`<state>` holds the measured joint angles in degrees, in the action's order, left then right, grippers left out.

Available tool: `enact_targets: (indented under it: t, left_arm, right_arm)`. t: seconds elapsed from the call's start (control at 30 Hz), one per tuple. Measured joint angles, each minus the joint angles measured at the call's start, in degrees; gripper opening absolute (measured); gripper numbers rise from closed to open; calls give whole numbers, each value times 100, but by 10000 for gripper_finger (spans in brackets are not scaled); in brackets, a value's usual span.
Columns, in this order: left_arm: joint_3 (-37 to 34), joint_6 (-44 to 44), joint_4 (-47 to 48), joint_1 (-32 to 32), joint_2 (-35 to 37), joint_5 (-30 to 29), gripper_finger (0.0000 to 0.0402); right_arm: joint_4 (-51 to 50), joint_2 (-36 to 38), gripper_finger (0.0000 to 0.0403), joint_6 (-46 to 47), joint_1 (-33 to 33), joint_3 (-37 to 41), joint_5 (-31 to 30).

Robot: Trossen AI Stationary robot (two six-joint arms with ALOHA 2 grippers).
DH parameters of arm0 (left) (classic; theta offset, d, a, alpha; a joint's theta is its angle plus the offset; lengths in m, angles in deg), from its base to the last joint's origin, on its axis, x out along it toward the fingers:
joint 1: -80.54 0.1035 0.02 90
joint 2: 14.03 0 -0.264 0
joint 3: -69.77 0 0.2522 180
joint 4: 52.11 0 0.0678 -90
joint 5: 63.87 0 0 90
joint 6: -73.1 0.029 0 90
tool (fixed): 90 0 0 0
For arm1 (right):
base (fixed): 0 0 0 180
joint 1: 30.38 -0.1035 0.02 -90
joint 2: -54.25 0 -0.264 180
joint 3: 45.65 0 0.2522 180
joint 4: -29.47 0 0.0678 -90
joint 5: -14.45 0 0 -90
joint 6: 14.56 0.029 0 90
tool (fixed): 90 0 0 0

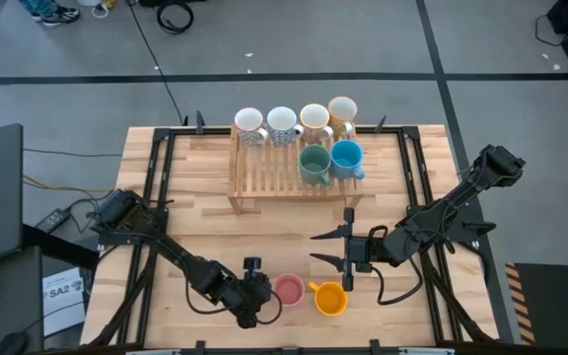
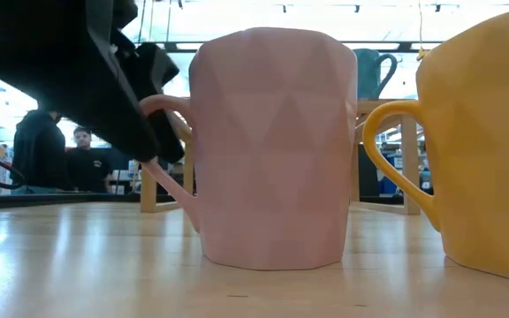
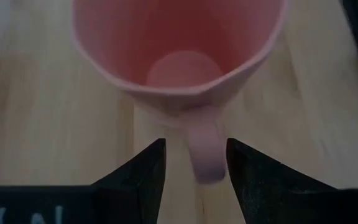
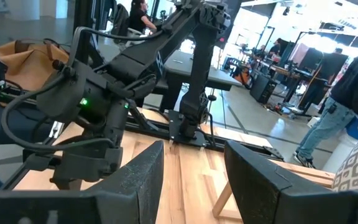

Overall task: Place coffee mugs
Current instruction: Put the pink mug on the shelf aligned with the left blue mug

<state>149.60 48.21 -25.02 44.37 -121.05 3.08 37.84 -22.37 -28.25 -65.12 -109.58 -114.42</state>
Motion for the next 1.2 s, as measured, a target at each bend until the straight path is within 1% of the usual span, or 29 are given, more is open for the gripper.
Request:
enact_targets:
  t: [0.13,0.47,0.63,0.8,1.2]
  left_arm:
    - [2,-1,-19,3,6,-69,153]
    - [2,-18,-40,4,12,-83,56]
    - [2,-29,-40,-6,13,-89,54]
    - [10,-234,-31,-7,13,-89,54]
    - [393,-300,71,-81,57,-194,54]
  right_arm:
    - [-15,0,175,1,0,0,0]
    - [-38,0,175,1,0,0,0]
    - [-40,0,175,1,0,0,0]
    - [-42,0,175,0,0,0,0]
    - [-42,0,175,0,0,0,0]
